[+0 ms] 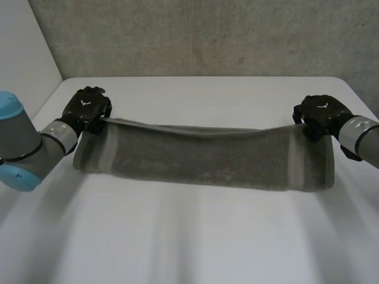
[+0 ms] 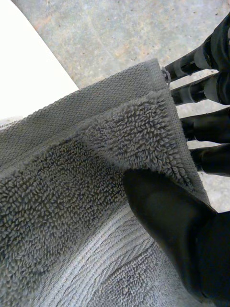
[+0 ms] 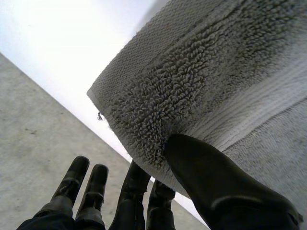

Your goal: Fold the towel.

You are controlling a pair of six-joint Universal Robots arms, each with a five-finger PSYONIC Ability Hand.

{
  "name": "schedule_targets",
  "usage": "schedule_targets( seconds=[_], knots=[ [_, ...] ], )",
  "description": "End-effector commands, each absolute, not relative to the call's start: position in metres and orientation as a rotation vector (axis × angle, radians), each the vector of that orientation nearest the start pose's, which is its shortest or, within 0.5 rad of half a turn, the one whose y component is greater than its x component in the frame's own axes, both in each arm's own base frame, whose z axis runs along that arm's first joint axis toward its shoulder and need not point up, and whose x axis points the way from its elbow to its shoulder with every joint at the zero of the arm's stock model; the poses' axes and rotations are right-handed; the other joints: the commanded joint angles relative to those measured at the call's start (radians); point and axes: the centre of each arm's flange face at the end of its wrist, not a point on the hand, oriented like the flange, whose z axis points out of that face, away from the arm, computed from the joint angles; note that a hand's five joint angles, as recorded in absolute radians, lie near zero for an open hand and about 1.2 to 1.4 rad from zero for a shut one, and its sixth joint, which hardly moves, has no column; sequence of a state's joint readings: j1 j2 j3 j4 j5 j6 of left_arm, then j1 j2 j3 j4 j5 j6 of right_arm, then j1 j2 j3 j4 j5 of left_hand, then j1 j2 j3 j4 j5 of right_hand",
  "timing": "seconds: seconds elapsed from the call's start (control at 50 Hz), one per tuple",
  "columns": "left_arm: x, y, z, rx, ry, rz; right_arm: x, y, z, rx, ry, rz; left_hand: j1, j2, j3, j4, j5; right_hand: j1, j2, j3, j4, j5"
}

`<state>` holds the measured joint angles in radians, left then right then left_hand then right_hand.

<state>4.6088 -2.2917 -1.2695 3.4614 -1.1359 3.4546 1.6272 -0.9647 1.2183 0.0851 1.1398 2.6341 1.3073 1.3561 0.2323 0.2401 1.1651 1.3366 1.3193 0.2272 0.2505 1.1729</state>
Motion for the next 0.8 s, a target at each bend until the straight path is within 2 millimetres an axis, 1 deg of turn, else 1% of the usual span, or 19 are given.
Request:
schedule_targets(
  seconds=[0.02, 0.06, 0.08, 0.12, 0.2, 0.24, 0.38, 0.56, 0.58, 0.6, 0.62, 0.64, 0.66, 0.68, 0.7, 0.72, 0.74, 0.76, 0.8],
  knots=[
    [-0.217, -0.429, 0.142, 0.945, 2.268, -2.218, 0.196, -0.406, 0.175, -1.03, 2.217, -1.865, 0.089, 0.04, -0.058, -0.066, 0.057, 0.06, 0.077, -0.053, -0.076, 0.049],
    [-0.216, -0.436, 0.135, 0.924, 2.277, -2.2, 0.199, -0.41, 0.171, -1.035, 2.213, -1.863, 0.089, 0.04, -0.058, -0.066, 0.057, 0.06, 0.077, -0.053, -0.076, 0.049],
    [-0.216, -0.436, 0.135, 0.924, 2.277, -2.2, 0.199, -0.41, 0.171, -1.035, 2.213, -1.863, 0.089, 0.04, -0.058, -0.066, 0.057, 0.06, 0.077, -0.053, -0.076, 0.049],
    [-0.216, -0.441, 0.13, 0.911, 2.279, -2.191, 0.204, -0.415, 0.164, -1.046, 2.201, -1.856, 0.089, 0.04, -0.058, -0.066, 0.057, 0.06, 0.077, -0.053, -0.076, 0.049],
    [-0.216, -0.444, 0.126, 0.905, 2.279, -2.189, 0.206, -0.422, 0.16, -1.047, 2.193, -1.866, 0.089, 0.04, -0.058, -0.066, 0.057, 0.06, 0.077, -0.053, -0.076, 0.049],
    [-0.215, -0.446, 0.125, 0.901, 2.278, -2.188, 0.211, -0.426, 0.154, -1.054, 2.189, -1.862, 0.089, 0.04, -0.058, -0.066, 0.057, 0.06, 0.077, -0.053, -0.076, 0.049],
    [-0.215, -0.451, 0.12, 0.886, 2.269, -2.185, 0.217, -0.429, 0.148, -1.063, 2.18, -1.867, 0.089, 0.04, -0.058, -0.066, 0.057, 0.06, 0.077, -0.053, -0.076, 0.049],
    [-0.215, -0.453, 0.116, 0.873, 2.275, -2.174, 0.222, -0.433, 0.14, -1.068, 2.182, -1.865, 0.089, 0.04, -0.058, -0.066, 0.057, 0.06, 0.077, -0.053, -0.076, 0.049],
    [-0.215, -0.453, 0.114, 0.859, 2.279, -2.16, 0.222, -0.433, 0.14, -1.068, 2.182, -1.865, -0.012, -0.061, -0.058, -0.066, -0.045, 0.06, 0.077, -0.053, -0.076, 0.049],
    [-0.216, -0.453, 0.115, 0.847, 2.283, -2.149, 0.224, -0.433, 0.138, -1.068, 2.188, -1.862, -0.217, -0.266, -0.058, -0.066, -0.249, 0.06, 0.077, -0.053, -0.076, 0.049],
    [-0.216, -0.453, 0.115, 0.846, 2.283, -2.149, 0.224, -0.432, 0.138, -1.068, 2.188, -1.862, -0.219, -0.268, -0.058, -0.066, -0.251, 0.06, 0.077, -0.053, -0.076, 0.049],
    [-0.215, -0.453, 0.114, 0.834, 2.286, -2.136, 0.224, -0.433, 0.136, -1.064, 2.197, -1.864, -0.373, -0.422, -0.058, -0.066, -0.405, -0.236, -0.219, -0.053, -0.076, -0.247],
    [-0.215, -0.453, 0.114, 0.834, 2.286, -2.136, 0.223, -0.433, 0.136, -1.06, 2.208, -1.871, -0.374, -0.423, -0.058, -0.066, -0.407, -0.561, -0.544, -0.053, -0.076, -0.572],
    [-0.215, -0.452, 0.115, 0.825, 2.285, -2.123, 0.223, -0.433, 0.136, -1.059, 2.208, -1.871, -0.543, -0.592, -0.058, -0.066, -0.575, -0.565, -0.547, -0.053, -0.076, -0.575],
    [-0.215, -0.452, 0.116, 0.816, 2.278, -2.108, 0.223, -0.433, 0.136, -1.058, 2.216, -1.877, -0.763, -0.812, -0.058, -0.066, -0.795, -0.82, -0.803, -0.053, -0.076, -0.831],
    [-0.215, -0.452, 0.117, 0.816, 2.278, -2.108, 0.224, -0.432, 0.136, -1.057, 2.225, -1.876, -0.765, -0.814, -0.058, -0.066, -0.797, -1.128, -1.111, -0.053, -0.076, -1.139],
    [-0.214, -0.452, 0.118, 0.807, 2.261, -2.088, 0.224, -0.432, 0.136, -1.057, 2.225, -1.876, -0.942, -0.991, -0.058, -0.066, -0.975, -1.131, -1.114, -0.053, -0.076, -1.142],
    [-0.212, -0.452, 0.12, 0.801, 2.236, -2.069, 0.224, -0.431, 0.136, -1.058, 2.231, -1.877, -1.063, -1.112, -0.058, -0.066, -1.096, -1.162, -1.145, -0.053, -0.076, -1.173],
    [-0.211, -0.453, 0.122, 0.794, 2.209, -2.049, 0.224, -0.43, 0.138, -1.057, 2.231, -1.881, -1.085, -1.134, -0.058, -0.066, -1.117, -1.162, -1.145, -0.053, -0.076, -1.173]
  ],
)
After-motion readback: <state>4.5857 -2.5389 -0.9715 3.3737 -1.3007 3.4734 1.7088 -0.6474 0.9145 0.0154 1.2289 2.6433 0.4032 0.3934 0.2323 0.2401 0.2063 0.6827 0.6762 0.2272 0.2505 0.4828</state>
